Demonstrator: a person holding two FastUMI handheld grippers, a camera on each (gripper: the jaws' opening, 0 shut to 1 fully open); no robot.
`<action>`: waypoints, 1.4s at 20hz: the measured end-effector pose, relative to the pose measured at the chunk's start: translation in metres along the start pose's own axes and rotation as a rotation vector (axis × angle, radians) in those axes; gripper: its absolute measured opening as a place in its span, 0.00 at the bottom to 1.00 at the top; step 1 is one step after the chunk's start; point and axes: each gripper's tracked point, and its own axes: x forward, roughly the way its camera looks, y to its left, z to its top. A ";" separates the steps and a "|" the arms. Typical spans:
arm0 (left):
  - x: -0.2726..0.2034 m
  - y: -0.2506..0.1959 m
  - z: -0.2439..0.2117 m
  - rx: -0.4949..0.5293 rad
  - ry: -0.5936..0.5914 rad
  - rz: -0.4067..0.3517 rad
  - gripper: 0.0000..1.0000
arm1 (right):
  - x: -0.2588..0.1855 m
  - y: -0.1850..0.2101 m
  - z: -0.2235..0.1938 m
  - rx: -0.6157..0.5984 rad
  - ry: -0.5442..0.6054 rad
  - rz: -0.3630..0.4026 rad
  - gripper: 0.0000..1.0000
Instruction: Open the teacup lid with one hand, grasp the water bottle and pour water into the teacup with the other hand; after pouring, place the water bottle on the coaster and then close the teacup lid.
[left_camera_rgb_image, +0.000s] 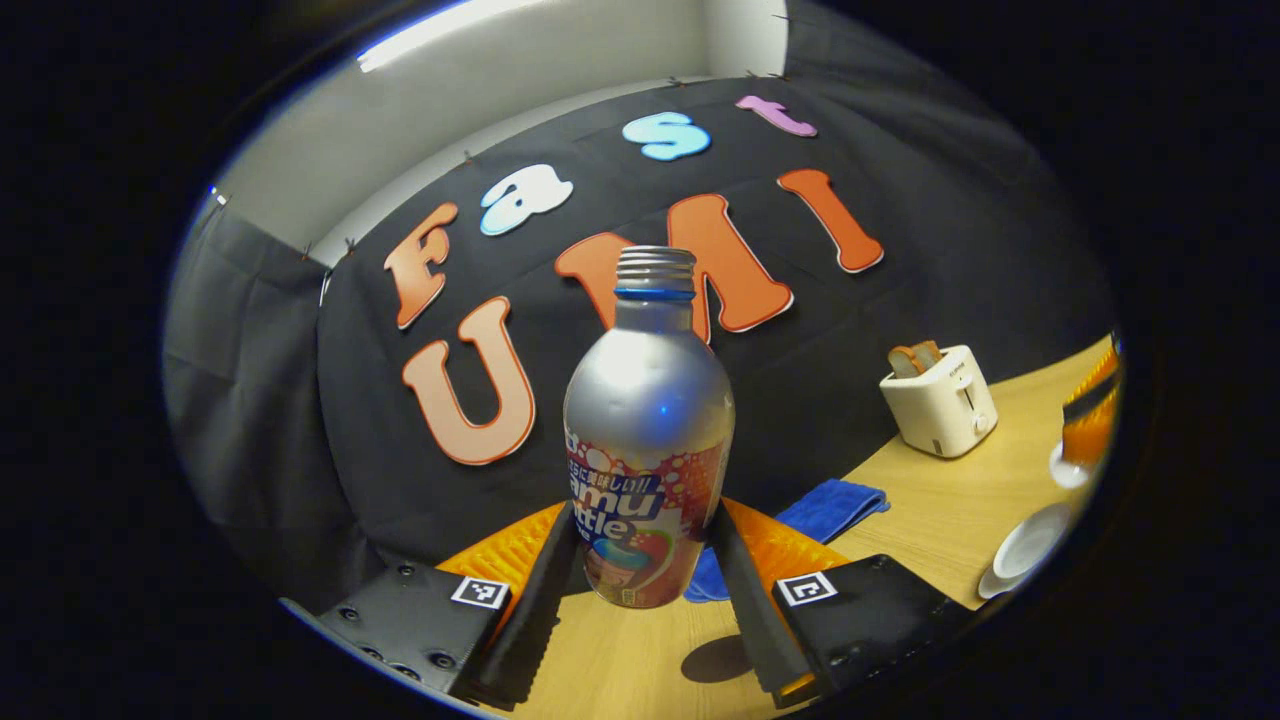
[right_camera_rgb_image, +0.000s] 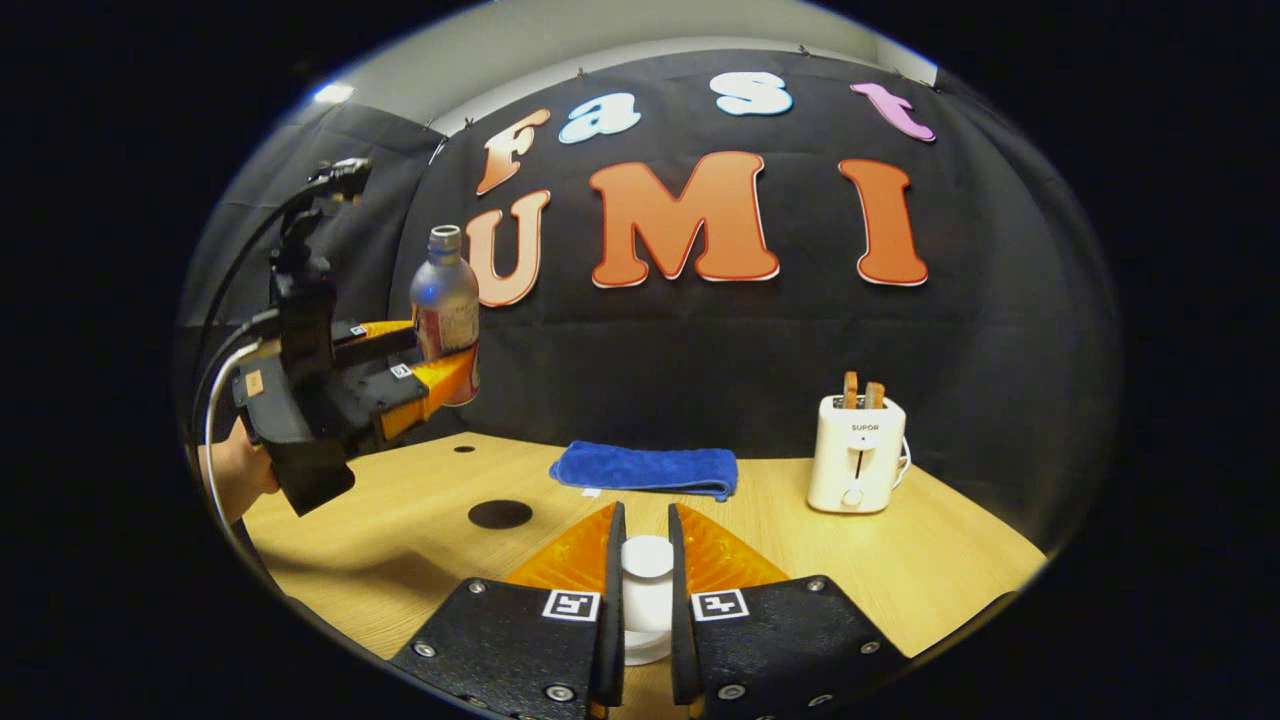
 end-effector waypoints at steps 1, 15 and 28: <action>0.006 -0.002 -0.004 -0.057 0.024 -0.023 0.82 | 0.002 0.002 -0.004 -0.006 0.008 0.003 0.19; 0.013 -0.020 -0.066 -0.378 0.203 -0.087 0.80 | 0.027 0.014 -0.063 -0.007 0.120 0.011 0.20; 0.025 -0.008 -0.101 -0.448 0.305 -0.090 0.82 | 0.026 0.020 -0.067 -0.074 0.171 0.027 0.40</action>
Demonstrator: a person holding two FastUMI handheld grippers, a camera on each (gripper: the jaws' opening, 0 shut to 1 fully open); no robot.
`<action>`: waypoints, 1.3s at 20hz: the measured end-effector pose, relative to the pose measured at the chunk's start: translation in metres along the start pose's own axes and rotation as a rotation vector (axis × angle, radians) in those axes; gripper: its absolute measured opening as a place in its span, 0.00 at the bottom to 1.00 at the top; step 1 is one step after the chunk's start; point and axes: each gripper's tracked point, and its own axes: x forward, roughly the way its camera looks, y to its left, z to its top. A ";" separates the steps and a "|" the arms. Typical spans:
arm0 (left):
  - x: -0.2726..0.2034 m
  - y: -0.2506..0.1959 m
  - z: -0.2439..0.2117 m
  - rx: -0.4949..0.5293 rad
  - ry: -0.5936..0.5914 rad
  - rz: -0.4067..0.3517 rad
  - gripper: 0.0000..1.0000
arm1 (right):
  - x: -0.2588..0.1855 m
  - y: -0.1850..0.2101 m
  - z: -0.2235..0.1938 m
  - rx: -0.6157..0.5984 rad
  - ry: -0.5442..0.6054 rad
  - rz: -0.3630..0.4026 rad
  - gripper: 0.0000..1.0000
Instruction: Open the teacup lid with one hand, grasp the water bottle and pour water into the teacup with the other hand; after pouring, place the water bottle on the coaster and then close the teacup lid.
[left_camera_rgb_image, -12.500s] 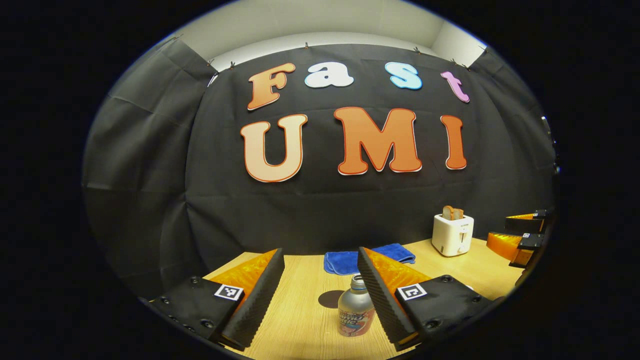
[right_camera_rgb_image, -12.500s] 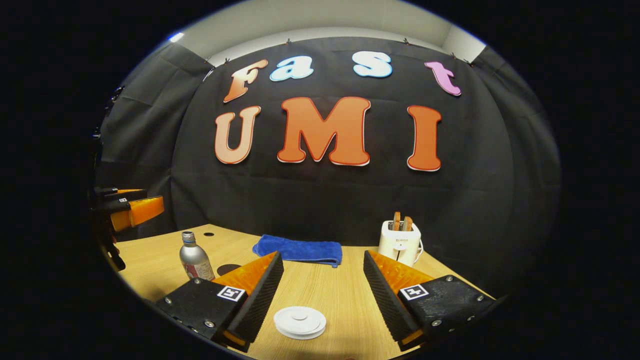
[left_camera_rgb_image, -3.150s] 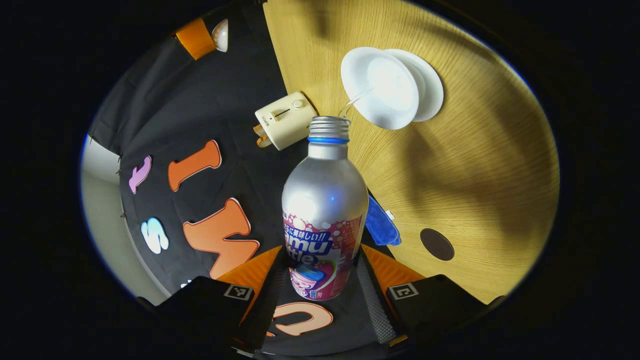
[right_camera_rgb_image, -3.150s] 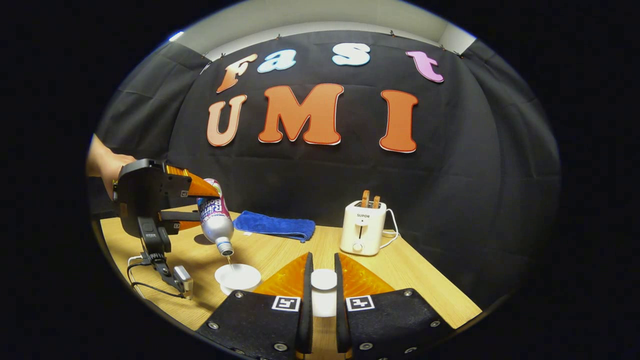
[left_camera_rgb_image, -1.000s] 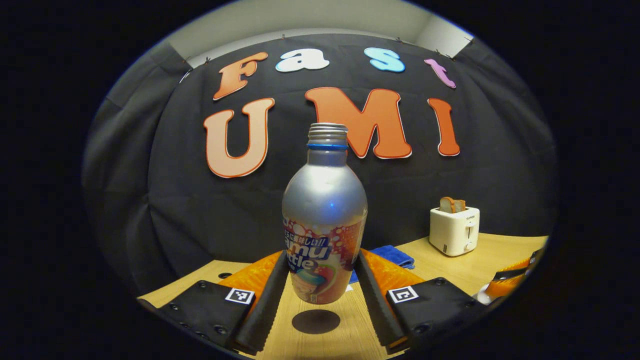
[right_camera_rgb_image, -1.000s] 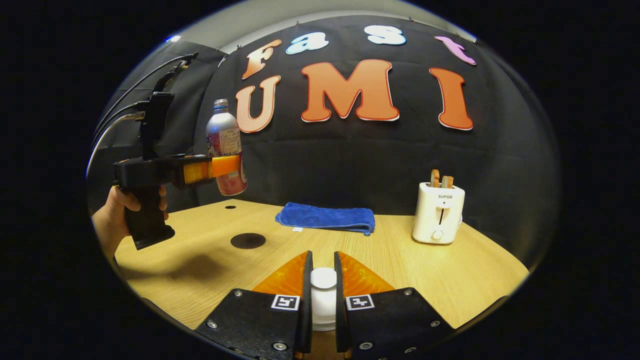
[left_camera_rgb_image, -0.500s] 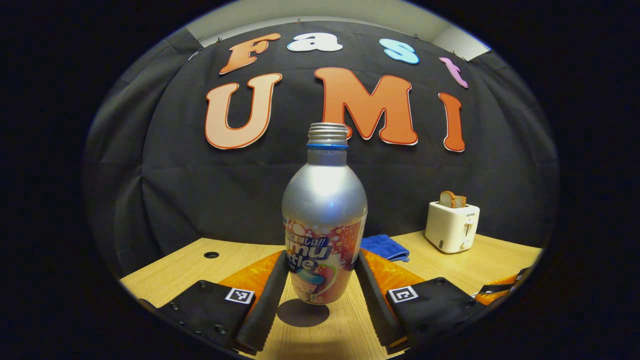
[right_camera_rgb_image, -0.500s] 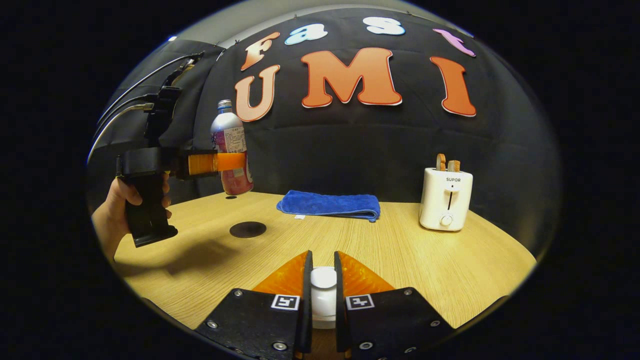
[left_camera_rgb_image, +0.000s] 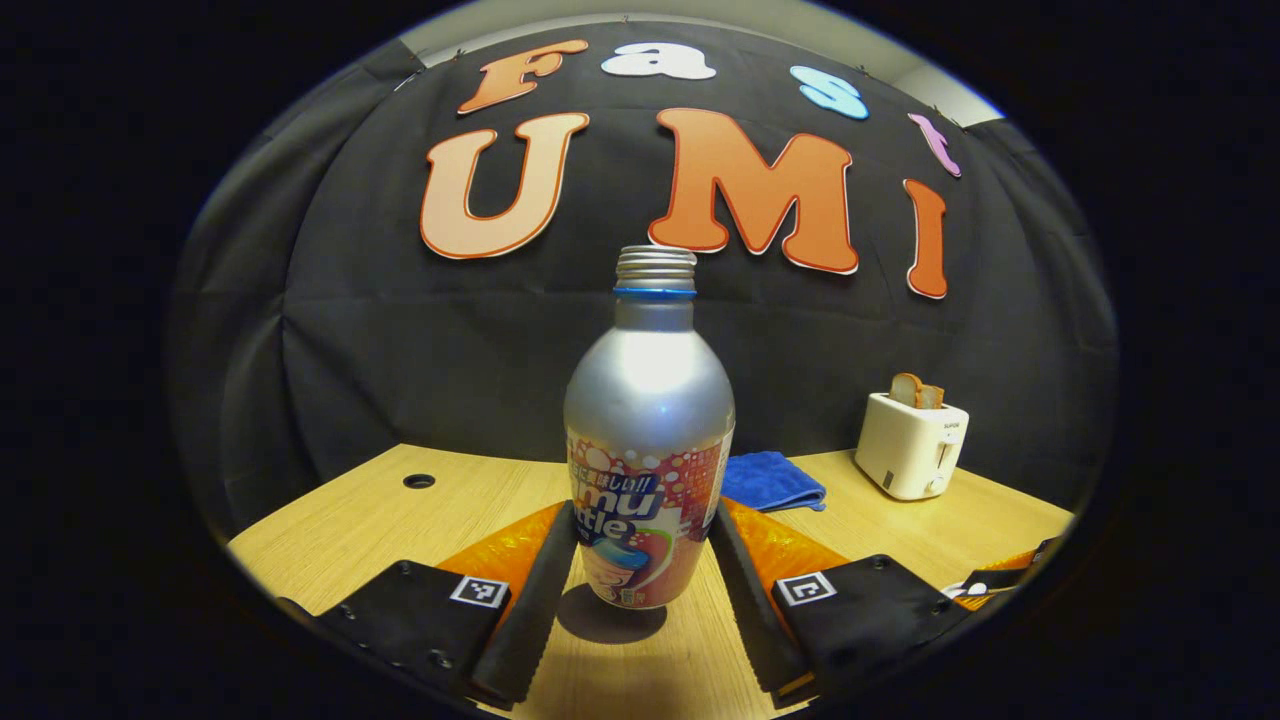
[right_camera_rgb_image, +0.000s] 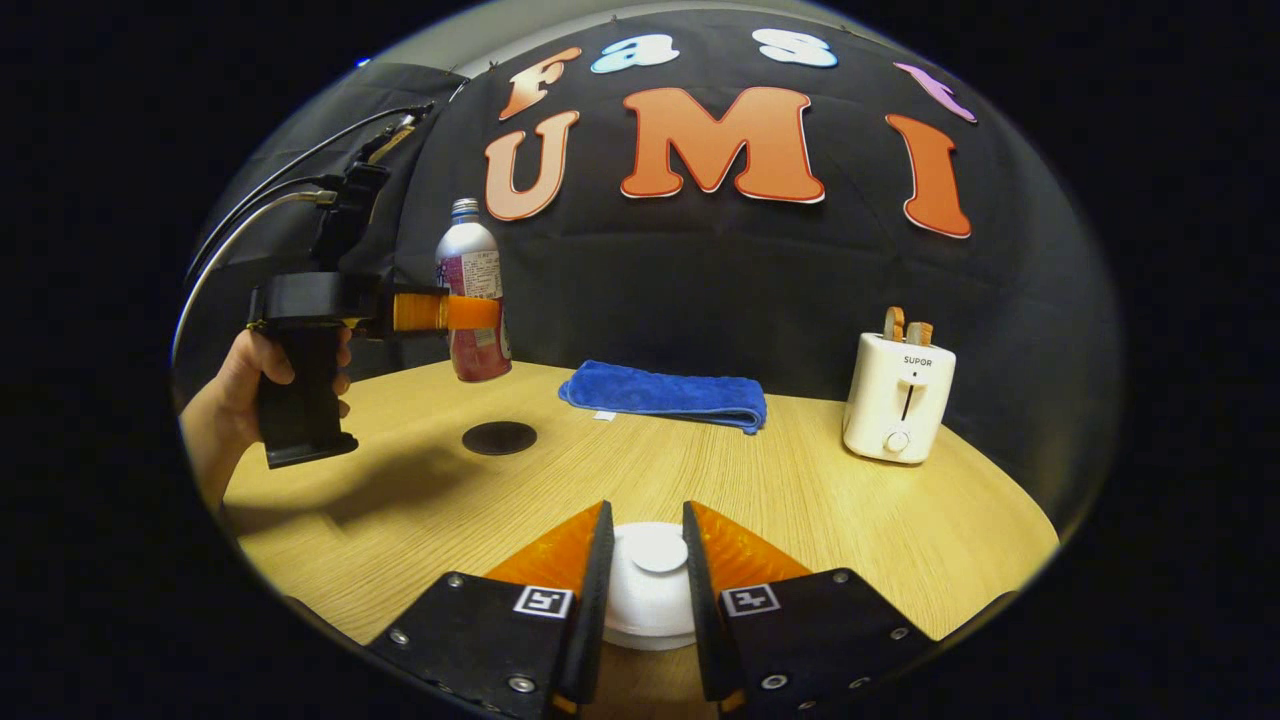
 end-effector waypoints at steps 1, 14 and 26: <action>0.003 0.003 -0.002 -0.008 0.011 -0.006 0.82 | -0.001 0.000 0.001 -0.012 -0.004 -0.005 0.49; 0.040 0.032 -0.089 -0.101 0.225 0.006 0.82 | -0.030 -0.025 0.033 -0.060 -0.084 -0.077 0.79; 0.047 0.021 -0.112 -0.090 0.309 0.015 0.91 | -0.022 -0.037 0.026 -0.034 -0.054 -0.100 0.80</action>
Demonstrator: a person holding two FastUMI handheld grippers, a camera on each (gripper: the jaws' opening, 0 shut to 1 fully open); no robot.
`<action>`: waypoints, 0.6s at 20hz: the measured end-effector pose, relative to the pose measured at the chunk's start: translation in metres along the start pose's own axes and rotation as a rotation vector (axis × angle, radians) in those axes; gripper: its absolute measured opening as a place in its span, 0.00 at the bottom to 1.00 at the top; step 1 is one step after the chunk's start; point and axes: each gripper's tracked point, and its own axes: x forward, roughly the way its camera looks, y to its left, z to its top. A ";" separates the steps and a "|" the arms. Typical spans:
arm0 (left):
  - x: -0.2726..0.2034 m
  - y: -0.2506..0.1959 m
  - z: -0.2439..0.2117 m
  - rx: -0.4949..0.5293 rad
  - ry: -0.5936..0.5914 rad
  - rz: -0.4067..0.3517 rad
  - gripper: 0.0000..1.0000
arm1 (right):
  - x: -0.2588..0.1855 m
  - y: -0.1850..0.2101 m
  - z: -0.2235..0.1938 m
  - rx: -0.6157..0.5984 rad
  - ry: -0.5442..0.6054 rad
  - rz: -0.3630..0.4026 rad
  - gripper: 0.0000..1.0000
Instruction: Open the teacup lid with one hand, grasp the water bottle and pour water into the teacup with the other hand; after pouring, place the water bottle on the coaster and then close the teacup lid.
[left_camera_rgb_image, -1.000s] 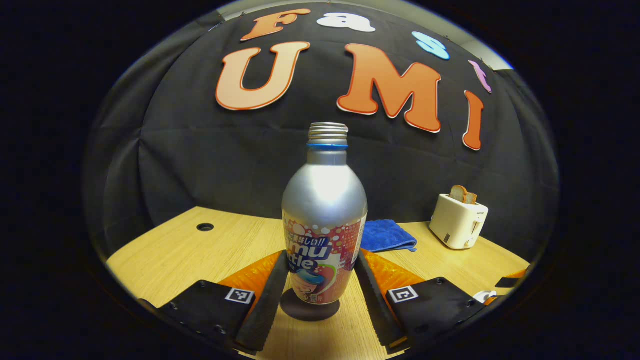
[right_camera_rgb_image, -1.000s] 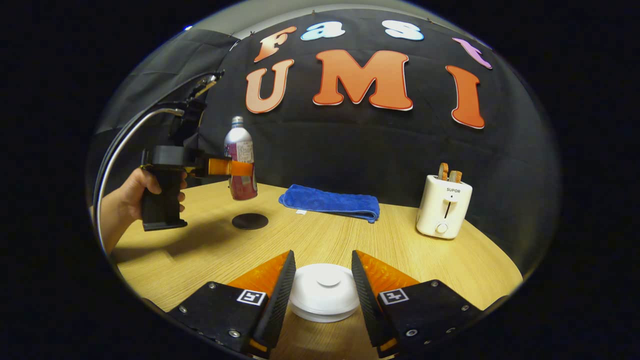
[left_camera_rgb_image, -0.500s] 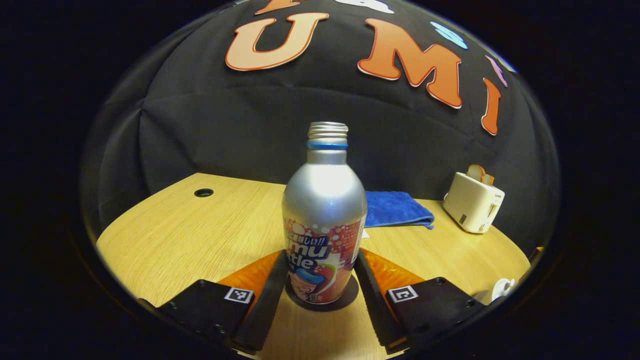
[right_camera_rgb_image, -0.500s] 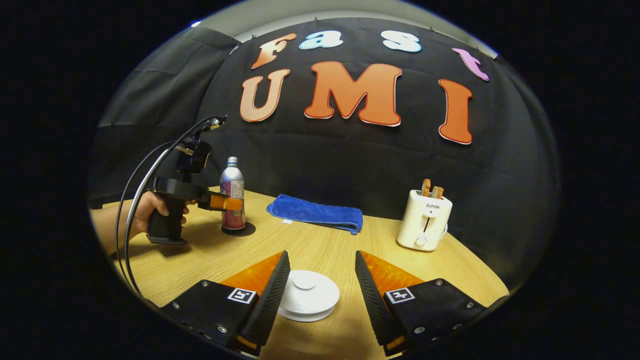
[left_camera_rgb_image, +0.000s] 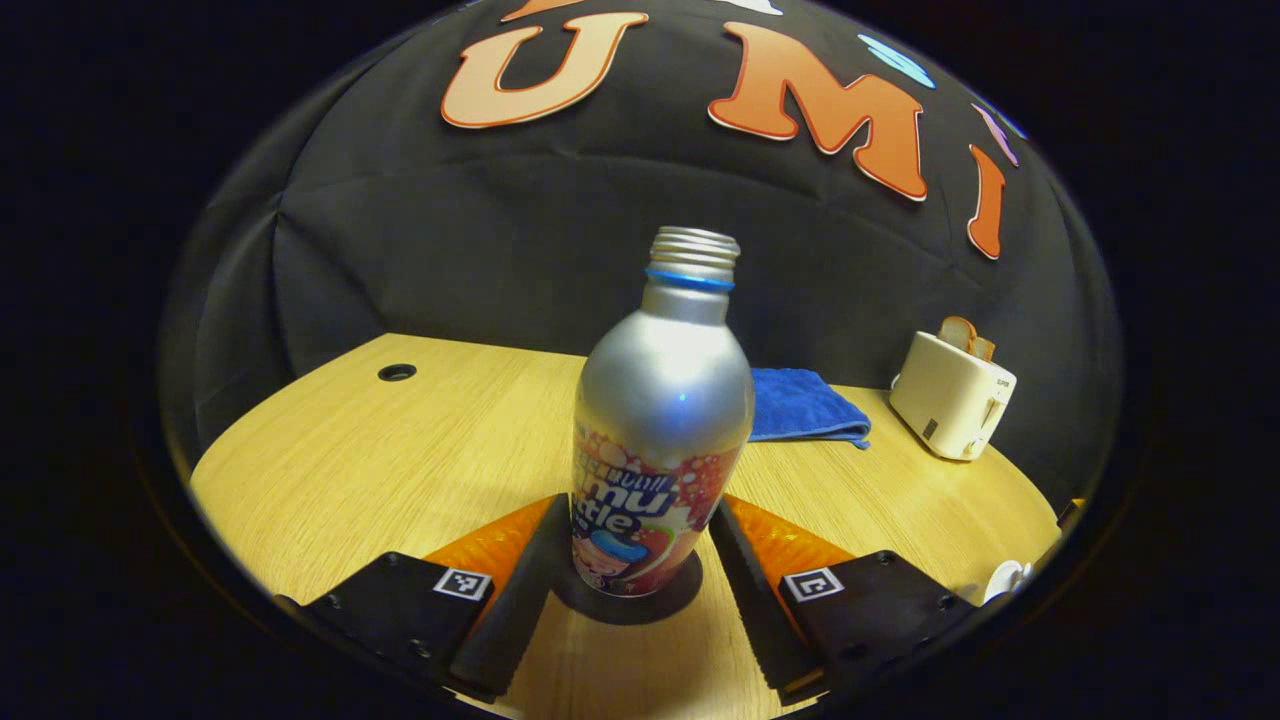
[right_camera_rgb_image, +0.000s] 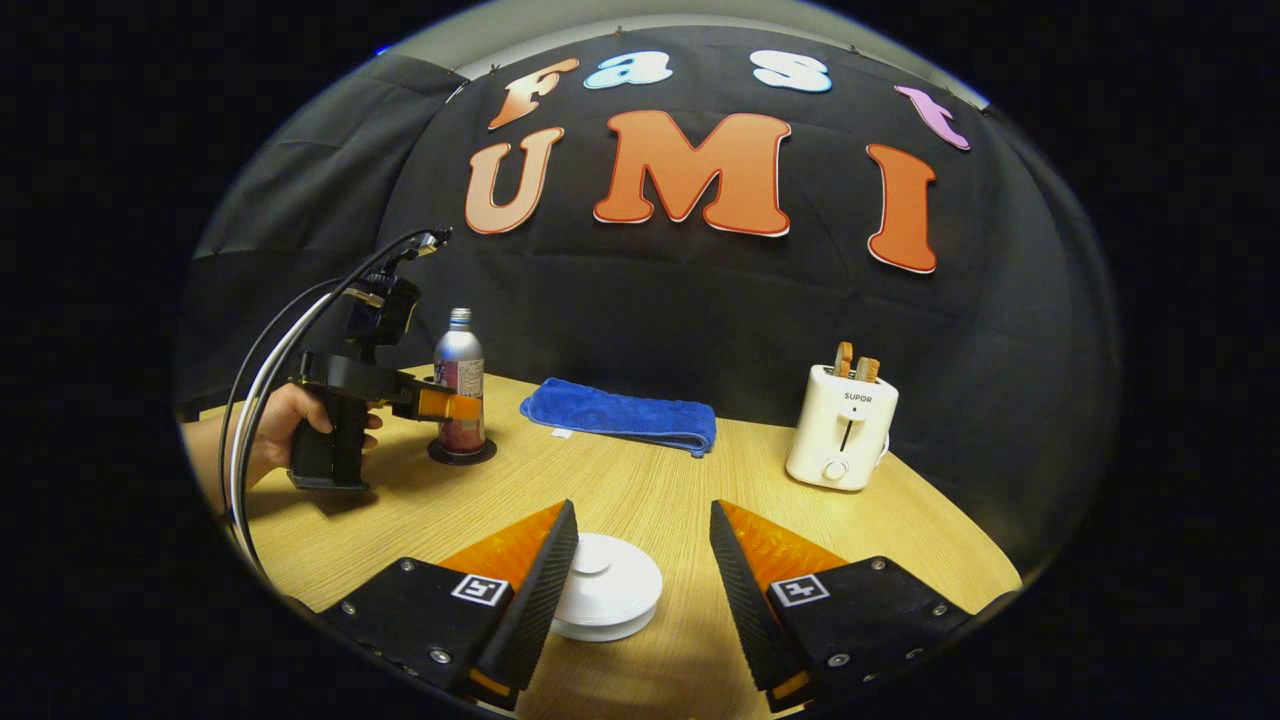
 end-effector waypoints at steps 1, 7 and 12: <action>0.000 0.002 -0.008 0.006 0.027 0.011 0.94 | 0.001 0.001 0.001 0.006 -0.002 0.002 0.80; -0.028 -0.004 -0.013 0.024 0.049 0.002 0.97 | 0.003 0.007 0.013 0.012 -0.021 0.013 0.80; -0.079 -0.017 0.031 0.078 -0.088 -0.003 0.97 | 0.003 0.020 0.040 0.017 -0.074 0.024 0.80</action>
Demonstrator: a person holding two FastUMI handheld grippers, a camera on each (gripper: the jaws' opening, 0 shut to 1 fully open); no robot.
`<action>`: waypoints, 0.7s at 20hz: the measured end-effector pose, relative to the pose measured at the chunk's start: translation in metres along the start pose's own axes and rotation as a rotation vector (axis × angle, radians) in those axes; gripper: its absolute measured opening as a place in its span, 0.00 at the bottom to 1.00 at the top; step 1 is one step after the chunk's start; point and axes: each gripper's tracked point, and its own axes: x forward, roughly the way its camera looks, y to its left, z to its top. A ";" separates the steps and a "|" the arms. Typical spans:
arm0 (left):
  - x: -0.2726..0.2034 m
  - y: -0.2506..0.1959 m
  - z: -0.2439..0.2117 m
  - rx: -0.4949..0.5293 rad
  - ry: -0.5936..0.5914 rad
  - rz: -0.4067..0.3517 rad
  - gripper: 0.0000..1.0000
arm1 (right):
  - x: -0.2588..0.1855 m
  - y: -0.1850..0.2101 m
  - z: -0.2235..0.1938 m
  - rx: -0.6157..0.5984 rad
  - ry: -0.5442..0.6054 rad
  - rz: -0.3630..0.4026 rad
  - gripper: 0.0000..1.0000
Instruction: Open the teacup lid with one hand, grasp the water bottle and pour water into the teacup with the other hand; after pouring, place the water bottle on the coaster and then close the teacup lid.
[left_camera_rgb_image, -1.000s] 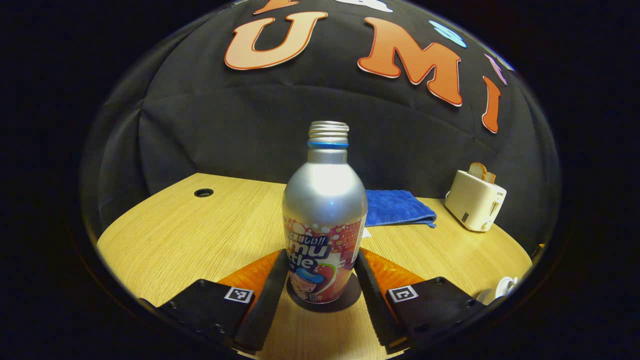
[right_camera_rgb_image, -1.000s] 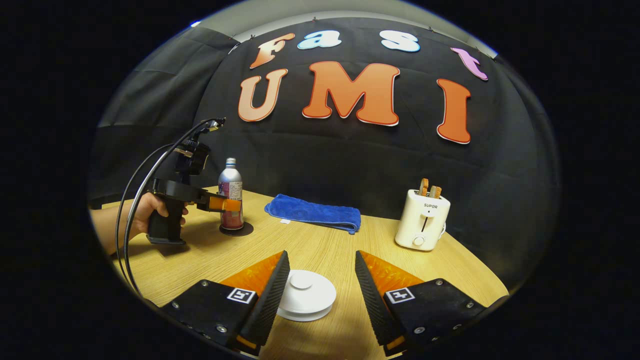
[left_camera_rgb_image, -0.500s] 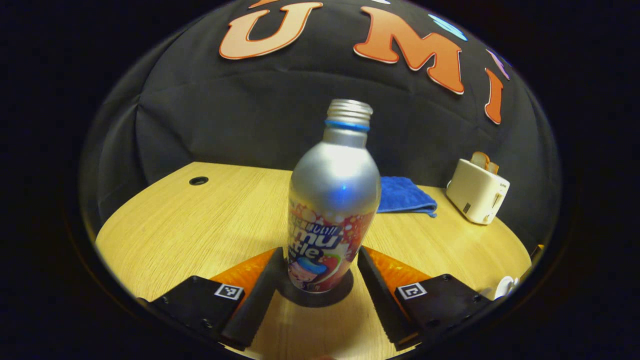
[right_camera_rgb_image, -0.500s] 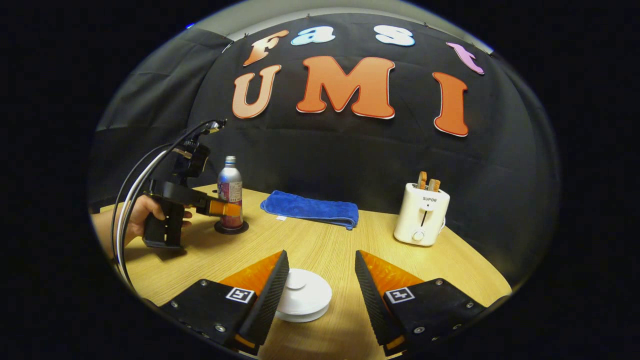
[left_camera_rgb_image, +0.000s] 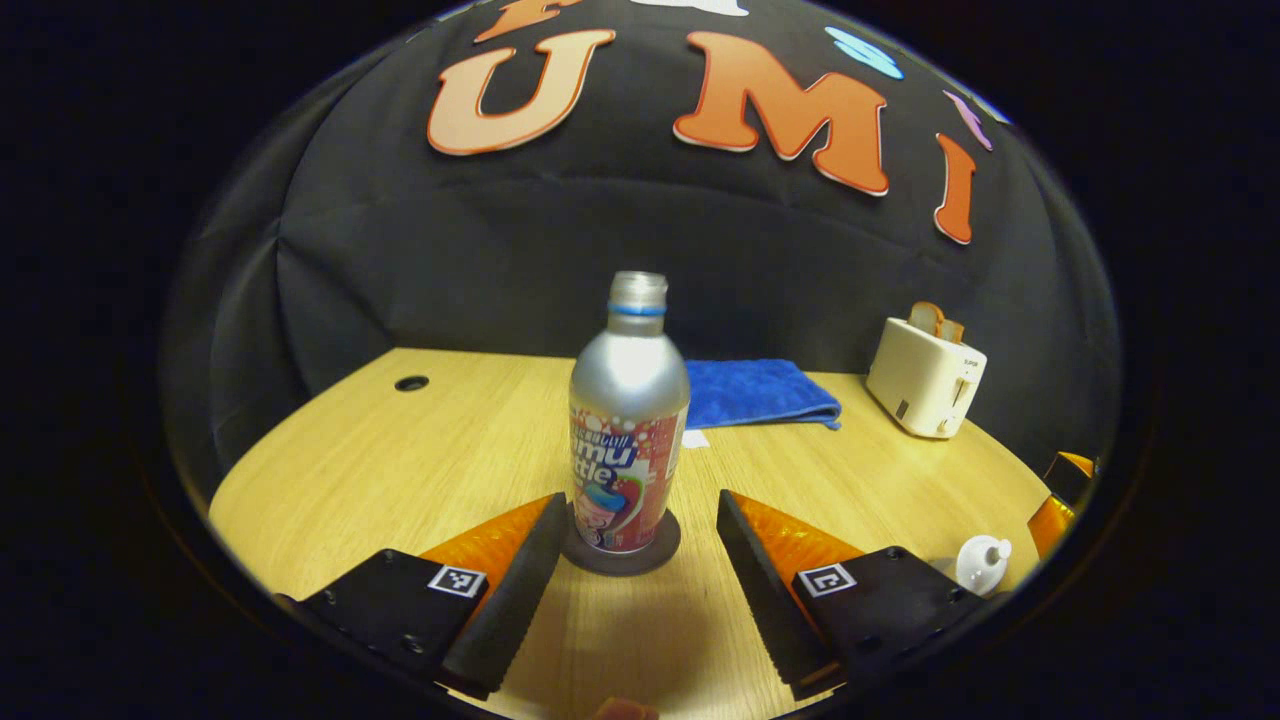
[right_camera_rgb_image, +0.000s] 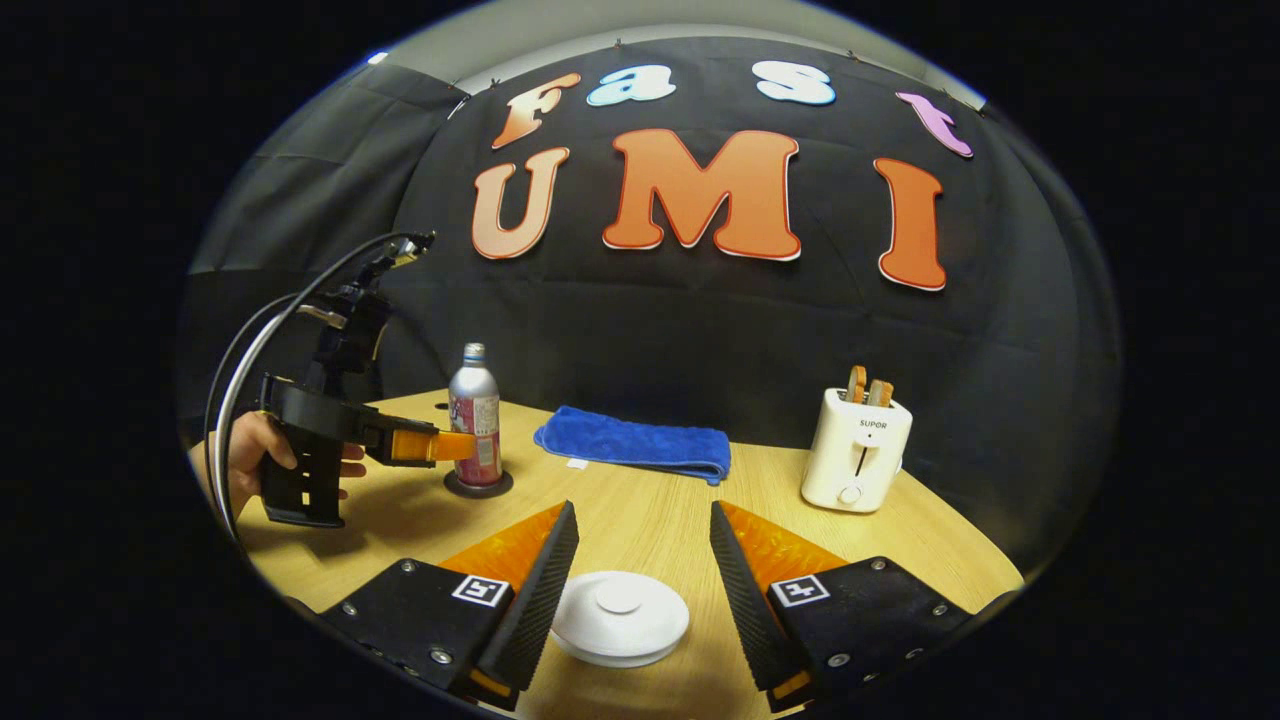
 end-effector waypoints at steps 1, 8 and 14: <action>-0.010 0.001 0.013 0.013 -0.036 0.009 0.97 | -0.001 0.001 0.006 0.003 -0.011 -0.002 0.80; -0.090 0.009 0.080 0.085 -0.272 0.074 0.96 | -0.012 0.014 0.061 0.011 -0.140 -0.009 0.92; -0.151 0.013 0.121 0.083 -0.445 0.115 0.97 | -0.030 0.010 0.107 0.013 -0.244 -0.041 0.97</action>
